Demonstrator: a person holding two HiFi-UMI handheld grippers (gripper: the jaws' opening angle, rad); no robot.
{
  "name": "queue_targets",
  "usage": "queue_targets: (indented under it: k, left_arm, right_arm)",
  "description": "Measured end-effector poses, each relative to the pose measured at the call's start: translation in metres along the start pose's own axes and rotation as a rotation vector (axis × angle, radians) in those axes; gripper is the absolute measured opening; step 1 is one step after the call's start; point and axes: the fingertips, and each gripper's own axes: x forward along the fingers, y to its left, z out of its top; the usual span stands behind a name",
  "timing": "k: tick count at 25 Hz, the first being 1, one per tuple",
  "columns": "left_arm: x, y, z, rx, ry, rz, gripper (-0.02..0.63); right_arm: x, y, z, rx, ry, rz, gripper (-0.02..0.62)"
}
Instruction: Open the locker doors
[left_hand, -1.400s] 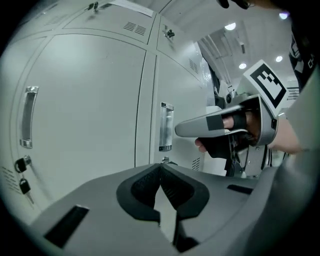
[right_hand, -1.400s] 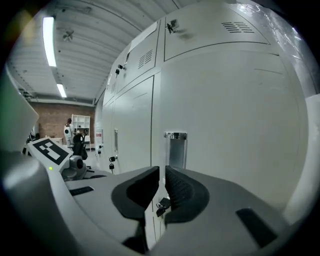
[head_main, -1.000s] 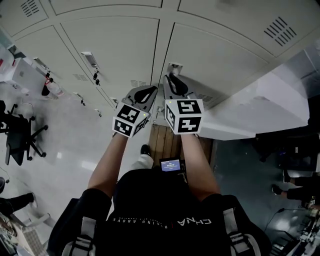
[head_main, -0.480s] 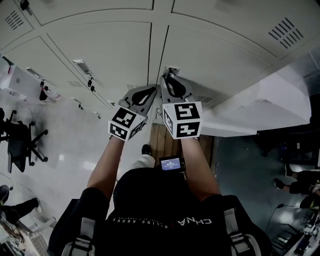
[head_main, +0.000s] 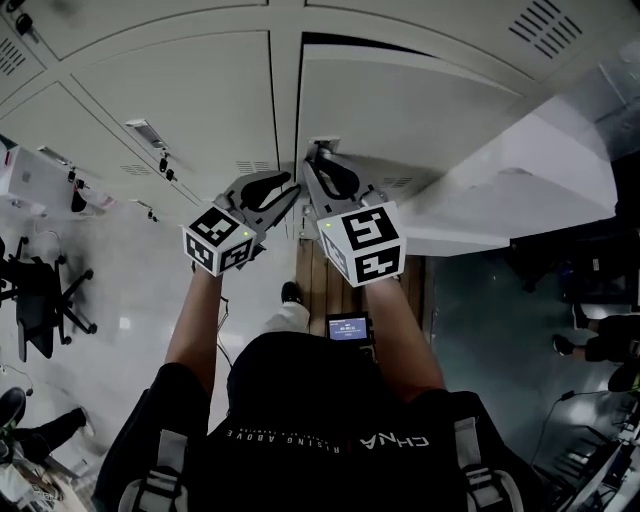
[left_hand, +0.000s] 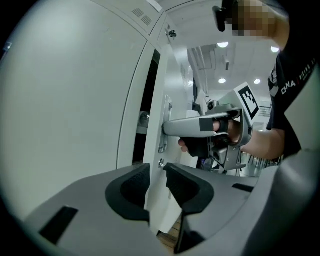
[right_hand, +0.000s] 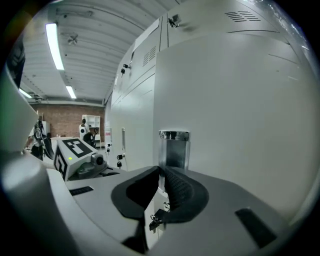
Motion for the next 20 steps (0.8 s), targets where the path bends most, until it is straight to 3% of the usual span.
queue_targets:
  k: [11,20]
  left_arm:
    - [-0.015,-0.075,-0.014,0.045,0.064,-0.134,0.097]
    - [-0.011,-0.124,-0.012,0.101,0.093,-0.182,0.097]
  right_arm:
    - [-0.078,0.033,-0.024,0.004,-0.023,0.085,0.055]
    - [-0.125,0.04,-0.037,0.016,-0.052,0.11,0.055]
